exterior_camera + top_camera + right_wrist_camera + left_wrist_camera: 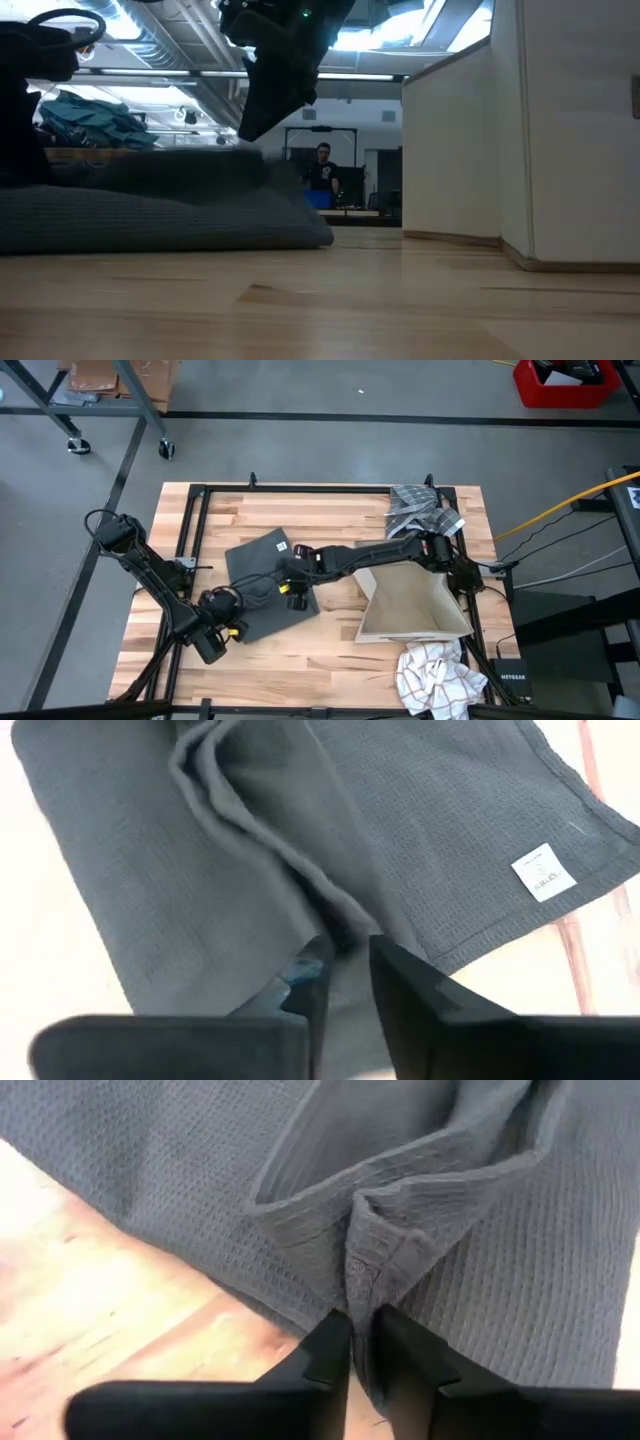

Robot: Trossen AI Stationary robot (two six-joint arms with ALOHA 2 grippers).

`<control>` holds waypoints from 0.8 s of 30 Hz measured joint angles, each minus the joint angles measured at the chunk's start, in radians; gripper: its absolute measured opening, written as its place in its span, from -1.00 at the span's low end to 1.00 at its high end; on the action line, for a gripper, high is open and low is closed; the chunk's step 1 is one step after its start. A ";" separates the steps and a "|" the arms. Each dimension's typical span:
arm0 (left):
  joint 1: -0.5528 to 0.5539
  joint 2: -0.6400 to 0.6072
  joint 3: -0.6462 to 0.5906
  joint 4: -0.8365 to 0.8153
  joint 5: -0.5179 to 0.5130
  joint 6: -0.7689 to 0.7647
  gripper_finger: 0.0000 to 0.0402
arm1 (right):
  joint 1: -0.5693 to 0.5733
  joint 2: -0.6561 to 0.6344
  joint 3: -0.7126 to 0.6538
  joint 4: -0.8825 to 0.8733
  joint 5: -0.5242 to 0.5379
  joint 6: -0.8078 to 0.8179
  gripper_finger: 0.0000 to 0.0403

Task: Fold towel
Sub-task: Fold the gray towel

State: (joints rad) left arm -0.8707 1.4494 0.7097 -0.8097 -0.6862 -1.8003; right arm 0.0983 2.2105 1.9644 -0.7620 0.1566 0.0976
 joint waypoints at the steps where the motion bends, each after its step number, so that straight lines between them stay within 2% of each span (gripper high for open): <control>1: 0.000 0.000 0.000 0.000 0.000 0.001 -0.71 | 0.000 0.000 0.000 -0.001 0.000 -0.002 -0.54; 7: 0.000 0.000 -0.001 -0.047 -0.001 -0.028 -0.38 | -0.001 0.000 0.000 -0.014 0.009 -0.024 -0.24; 10: 0.005 0.000 -0.001 -0.104 -0.001 -0.083 -0.28 | 0.000 0.000 0.000 -0.037 0.012 -0.061 -0.14; 13: 0.012 0.000 -0.001 -0.183 -0.001 -0.194 -0.28 | 0.000 0.000 0.000 -0.074 0.008 -0.075 -0.09; 19: 0.013 0.001 -0.001 -0.277 -0.002 -0.259 -0.37 | 0.009 0.000 0.000 -0.167 -0.063 -0.094 -0.08; 21: 0.010 0.001 -0.001 -0.260 -0.003 -0.248 -0.40 | 0.023 0.000 0.000 -0.198 -0.074 -0.144 -0.08; 24: 0.001 0.001 -0.001 -0.194 -0.006 -0.126 -0.46 | 0.058 0.000 0.000 -0.212 -0.081 -0.242 -0.08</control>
State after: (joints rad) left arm -0.8698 1.4502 0.7090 -1.0032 -0.6921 -1.9263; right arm 0.1560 2.2105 1.9640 -0.9740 0.0758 -0.1444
